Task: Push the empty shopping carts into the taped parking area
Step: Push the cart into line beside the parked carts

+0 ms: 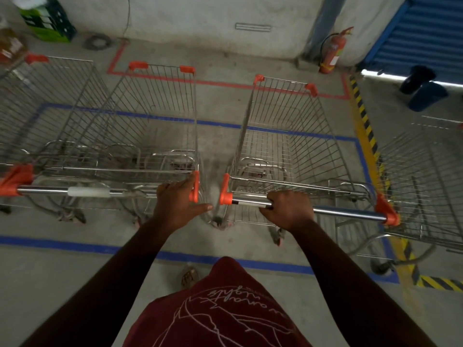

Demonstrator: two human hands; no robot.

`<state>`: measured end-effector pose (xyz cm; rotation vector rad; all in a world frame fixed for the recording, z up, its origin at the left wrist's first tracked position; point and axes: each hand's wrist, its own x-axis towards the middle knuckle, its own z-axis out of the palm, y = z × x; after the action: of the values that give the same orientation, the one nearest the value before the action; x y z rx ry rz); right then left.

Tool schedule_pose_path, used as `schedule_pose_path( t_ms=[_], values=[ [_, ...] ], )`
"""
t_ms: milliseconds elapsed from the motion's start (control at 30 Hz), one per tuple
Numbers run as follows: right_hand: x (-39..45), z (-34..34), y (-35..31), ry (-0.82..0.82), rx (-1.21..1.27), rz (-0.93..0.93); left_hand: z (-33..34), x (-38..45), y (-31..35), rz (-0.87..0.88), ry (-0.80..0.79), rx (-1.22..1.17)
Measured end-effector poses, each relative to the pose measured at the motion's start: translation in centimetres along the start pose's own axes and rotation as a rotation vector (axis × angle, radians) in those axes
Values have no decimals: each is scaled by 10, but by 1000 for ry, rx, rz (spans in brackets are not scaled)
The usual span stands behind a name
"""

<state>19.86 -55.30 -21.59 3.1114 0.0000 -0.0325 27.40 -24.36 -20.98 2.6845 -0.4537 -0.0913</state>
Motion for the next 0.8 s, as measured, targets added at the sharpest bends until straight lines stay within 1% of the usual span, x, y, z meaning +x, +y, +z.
schedule_pose_path(
  t_ms=[233,500,667,767,800],
  values=[
    [-8,-1,4,-30,-39,-36,1,1,0,-6,-26,5],
    [-5,-6,-13,-73,4,-2,1,-1,-1,1,-24,-18],
    [-8,-5,-9,-33,50,-17,0,-3,-3,11,-45,-14],
    [-10,-8,-6,18,117,-86,-5,0,-1,-26,-91,-14],
    [-11,-10,-5,12,163,-123,-8,0,3,-40,-101,2]
  ],
)
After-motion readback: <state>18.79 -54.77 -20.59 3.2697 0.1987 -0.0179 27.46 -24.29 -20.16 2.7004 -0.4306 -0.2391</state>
